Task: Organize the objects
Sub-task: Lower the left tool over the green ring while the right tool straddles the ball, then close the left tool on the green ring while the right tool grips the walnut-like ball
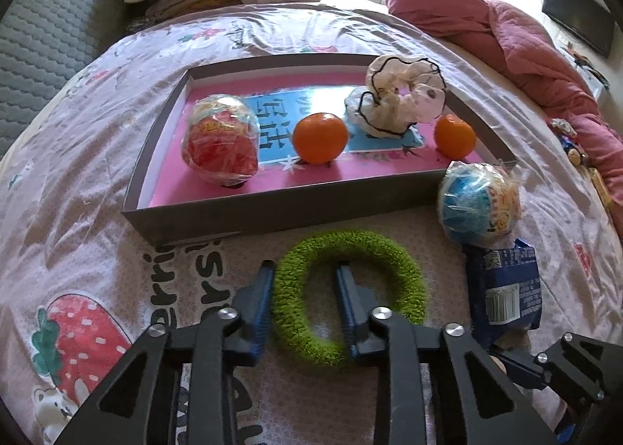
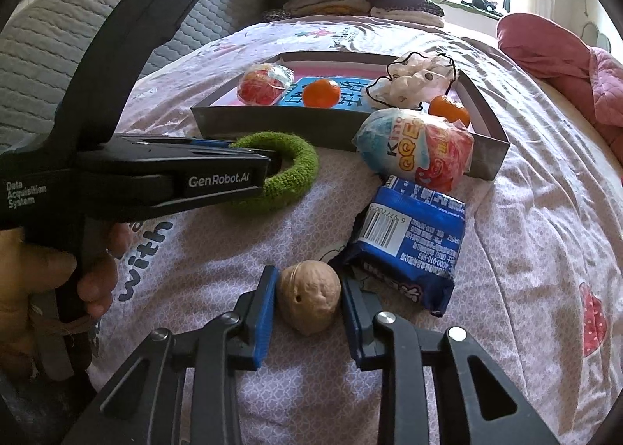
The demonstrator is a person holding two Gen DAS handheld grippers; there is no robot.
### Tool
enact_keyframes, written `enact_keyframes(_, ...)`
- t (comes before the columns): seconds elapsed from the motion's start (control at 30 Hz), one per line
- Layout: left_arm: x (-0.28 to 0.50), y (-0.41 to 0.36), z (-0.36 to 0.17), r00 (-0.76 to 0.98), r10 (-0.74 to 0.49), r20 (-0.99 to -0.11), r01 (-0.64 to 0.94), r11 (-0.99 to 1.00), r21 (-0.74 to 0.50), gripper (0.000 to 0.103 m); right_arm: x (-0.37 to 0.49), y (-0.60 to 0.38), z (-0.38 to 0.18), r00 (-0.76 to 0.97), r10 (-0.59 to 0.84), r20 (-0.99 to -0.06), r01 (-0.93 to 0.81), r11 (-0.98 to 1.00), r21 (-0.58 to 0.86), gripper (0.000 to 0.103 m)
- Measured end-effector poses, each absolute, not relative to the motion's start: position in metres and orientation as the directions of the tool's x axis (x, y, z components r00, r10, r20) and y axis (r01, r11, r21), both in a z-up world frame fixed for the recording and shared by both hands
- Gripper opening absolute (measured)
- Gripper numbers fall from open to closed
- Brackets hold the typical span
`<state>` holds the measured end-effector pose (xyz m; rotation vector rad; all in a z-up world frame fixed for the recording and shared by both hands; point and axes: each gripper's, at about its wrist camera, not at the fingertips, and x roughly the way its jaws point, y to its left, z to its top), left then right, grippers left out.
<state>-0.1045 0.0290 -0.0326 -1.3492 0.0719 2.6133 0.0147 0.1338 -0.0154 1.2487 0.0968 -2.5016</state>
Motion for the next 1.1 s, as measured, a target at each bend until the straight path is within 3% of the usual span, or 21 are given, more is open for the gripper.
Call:
enact_keyframes(0.13, -0.101, 0.031, -0.030, -0.567, 0.165, -0.807, -0.212, -0.976, -0.050, 0.017, 0.014, 0.134, -0.016, -0.551, -0.276, -0.787, 0.331, -0.939, 0.097, 0.032)
enact_keyframes(1.1, -0.079, 0.025, -0.006, -0.624, 0.153, -0.766, -0.213, -0.977, -0.022, 0.014, 0.015, 0.132, 0.002, -0.577, -0.329, -0.748, 0.336, -0.930, 0.150, 0.031)
